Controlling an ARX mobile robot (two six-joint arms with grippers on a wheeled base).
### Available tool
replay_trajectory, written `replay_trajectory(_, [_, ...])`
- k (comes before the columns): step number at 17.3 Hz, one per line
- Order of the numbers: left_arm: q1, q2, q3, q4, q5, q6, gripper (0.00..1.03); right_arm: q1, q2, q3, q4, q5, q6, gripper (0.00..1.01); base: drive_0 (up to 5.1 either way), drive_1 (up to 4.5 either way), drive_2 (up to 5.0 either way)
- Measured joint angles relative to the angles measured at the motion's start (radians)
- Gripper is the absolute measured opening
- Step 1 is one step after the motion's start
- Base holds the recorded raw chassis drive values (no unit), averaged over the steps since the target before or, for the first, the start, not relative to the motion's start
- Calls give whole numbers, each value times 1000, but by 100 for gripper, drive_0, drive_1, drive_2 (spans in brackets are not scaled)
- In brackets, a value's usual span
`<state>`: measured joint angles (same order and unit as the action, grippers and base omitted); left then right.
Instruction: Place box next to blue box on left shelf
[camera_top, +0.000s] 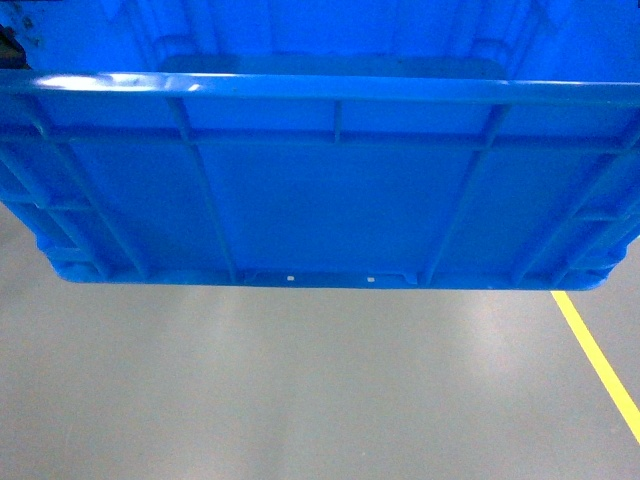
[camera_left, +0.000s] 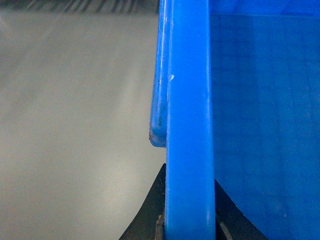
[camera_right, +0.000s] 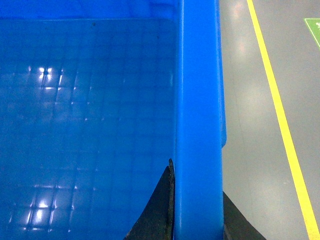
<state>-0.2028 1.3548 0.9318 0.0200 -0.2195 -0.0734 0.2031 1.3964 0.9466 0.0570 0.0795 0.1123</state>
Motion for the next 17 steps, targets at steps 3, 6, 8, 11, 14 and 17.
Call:
replay_trajectory(3, [0, 0, 0, -6, -2, 2, 8, 1, 0, 0, -1, -1, 0, 8, -134, 289, -556])
replay_trajectory(6, [0, 0, 0, -1, 3, 0, 8, 1, 0, 0, -3, 2, 0, 8, -54, 369, -477])
replay_trajectory(8, [0, 1, 0, -2, 1, 1, 8, 1, 0, 0, -3, 2, 0, 8, 39, 463, -384])
replay_trajectory(11, [0, 1, -1, -5, 0, 2, 8, 1, 0, 0, -3, -1, 0, 8, 28, 452, -396])
replay_trajectory(14, [0, 1, -1, -5, 0, 1, 8, 1, 0, 0, -3, 0, 0, 8, -6, 418, -430])
replay_trajectory(17, [0, 1, -1, -4, -1, 2, 8, 1, 2, 0, -3, 0, 0, 8, 1, 425, -424])
